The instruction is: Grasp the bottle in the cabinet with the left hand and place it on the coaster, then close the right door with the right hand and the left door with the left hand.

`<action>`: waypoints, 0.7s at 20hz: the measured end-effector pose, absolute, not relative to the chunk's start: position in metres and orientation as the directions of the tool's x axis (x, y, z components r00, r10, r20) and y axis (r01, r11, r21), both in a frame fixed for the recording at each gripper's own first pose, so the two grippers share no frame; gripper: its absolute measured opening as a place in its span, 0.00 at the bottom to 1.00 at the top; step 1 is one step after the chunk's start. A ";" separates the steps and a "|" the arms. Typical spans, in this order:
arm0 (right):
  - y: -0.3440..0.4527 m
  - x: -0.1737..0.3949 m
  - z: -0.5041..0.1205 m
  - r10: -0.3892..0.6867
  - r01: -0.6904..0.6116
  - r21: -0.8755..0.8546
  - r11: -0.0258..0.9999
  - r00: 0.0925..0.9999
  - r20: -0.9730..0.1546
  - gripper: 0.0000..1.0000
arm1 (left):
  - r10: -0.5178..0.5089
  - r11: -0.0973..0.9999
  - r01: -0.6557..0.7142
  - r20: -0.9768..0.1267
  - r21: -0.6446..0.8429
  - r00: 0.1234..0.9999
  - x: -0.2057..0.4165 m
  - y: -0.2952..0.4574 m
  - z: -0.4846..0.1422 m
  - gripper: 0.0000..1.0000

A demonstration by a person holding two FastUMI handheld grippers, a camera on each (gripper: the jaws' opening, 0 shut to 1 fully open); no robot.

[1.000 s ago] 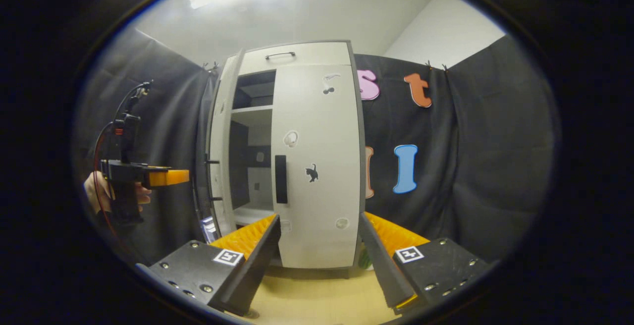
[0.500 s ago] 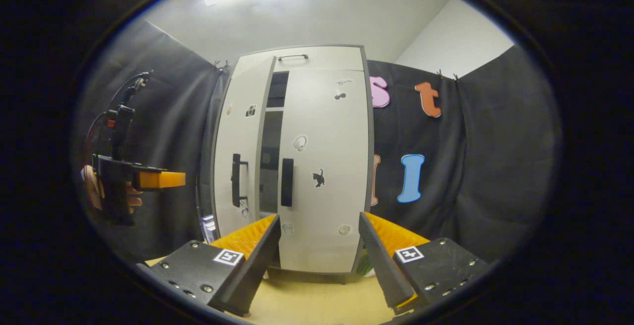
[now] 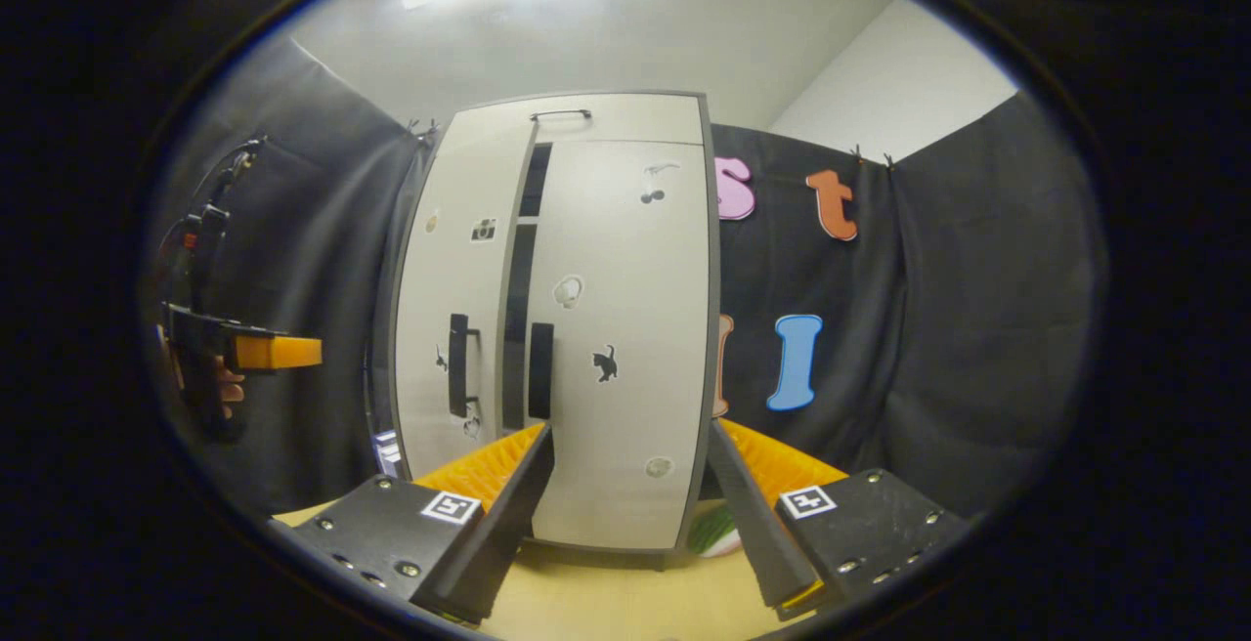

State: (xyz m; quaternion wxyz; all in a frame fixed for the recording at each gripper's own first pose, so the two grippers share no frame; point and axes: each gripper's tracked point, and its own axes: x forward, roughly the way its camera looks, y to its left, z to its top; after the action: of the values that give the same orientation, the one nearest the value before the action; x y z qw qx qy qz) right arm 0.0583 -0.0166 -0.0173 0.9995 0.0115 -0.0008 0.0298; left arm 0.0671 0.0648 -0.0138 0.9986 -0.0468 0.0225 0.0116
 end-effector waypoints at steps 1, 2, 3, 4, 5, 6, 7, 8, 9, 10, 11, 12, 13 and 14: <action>-0.014 0.059 -0.017 0.058 -0.058 0.025 0.998 0.998 0.007 0.96 | 0.007 0.997 -0.011 -0.051 -0.083 0.999 0.068 0.062 -0.014 0.91; -0.010 0.060 -0.016 0.068 -0.068 0.029 0.997 0.998 0.010 0.96 | -0.003 0.997 0.000 -0.042 -0.081 0.999 0.066 0.061 -0.011 0.91; -0.004 0.061 -0.017 0.083 -0.083 0.030 0.996 0.997 0.011 0.96 | -0.016 0.997 0.013 -0.036 -0.081 0.999 0.065 0.058 -0.008 0.95; 0.000 0.061 -0.018 0.091 -0.091 0.026 0.996 0.996 0.015 0.96 | -0.027 0.996 0.024 -0.033 -0.082 0.999 0.065 0.056 -0.008 0.95; 0.004 0.061 -0.019 0.096 -0.097 0.019 0.995 0.995 0.015 0.96 | -0.033 0.996 0.030 -0.031 -0.084 0.999 0.064 0.054 -0.007 0.95; 0.008 0.061 -0.022 0.103 -0.103 0.008 0.995 0.995 0.007 0.99 | -0.031 0.996 0.028 -0.033 -0.087 0.999 0.064 0.053 -0.009 0.95; 0.011 0.062 -0.026 0.105 -0.105 0.002 0.994 0.994 -0.003 0.95 | -0.035 0.996 0.031 -0.039 -0.089 0.999 0.064 0.052 -0.013 0.96; 0.014 0.063 -0.030 0.107 -0.107 0.003 0.994 0.994 -0.017 0.95 | -0.037 0.995 0.033 -0.045 -0.090 0.998 0.065 0.049 -0.017 0.96; 0.015 0.064 -0.032 0.104 -0.104 0.002 0.995 0.994 -0.029 0.98 | -0.039 0.996 0.035 -0.045 -0.086 0.998 0.066 0.047 -0.020 0.96; 0.014 0.067 -0.031 0.095 -0.095 -0.002 0.995 0.995 -0.035 0.96 | -0.045 0.996 0.042 -0.041 -0.083 0.998 0.068 0.044 -0.021 0.96; 0.014 0.068 -0.031 0.086 -0.086 -0.006 0.996 0.996 -0.035 0.93 | -0.057 0.995 0.054 -0.034 -0.078 0.998 0.071 0.040 -0.022 0.92; 0.014 0.071 -0.029 0.079 -0.079 -0.004 0.997 0.996 -0.036 0.96 | -0.052 0.996 0.049 -0.026 -0.075 0.998 0.073 0.040 -0.021 0.96; 0.014 0.073 -0.027 0.070 -0.070 0.001 0.998 0.997 -0.033 0.93 | -0.037 0.996 0.036 -0.017 -0.076 0.999 0.075 0.044 -0.023 0.96; 0.014 0.076 -0.025 0.061 -0.061 0.009 0.998 0.998 -0.031 0.96 | -0.031 0.996 0.030 -0.010 -0.082 0.999 0.078 0.046 -0.023 0.97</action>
State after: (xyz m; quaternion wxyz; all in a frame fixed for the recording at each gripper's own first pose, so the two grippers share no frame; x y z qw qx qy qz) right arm 0.0756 0.0137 -0.0246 0.9994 0.0042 0.0159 0.0305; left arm 0.0776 0.0456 -0.0231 0.9990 -0.0411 0.0059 -0.0154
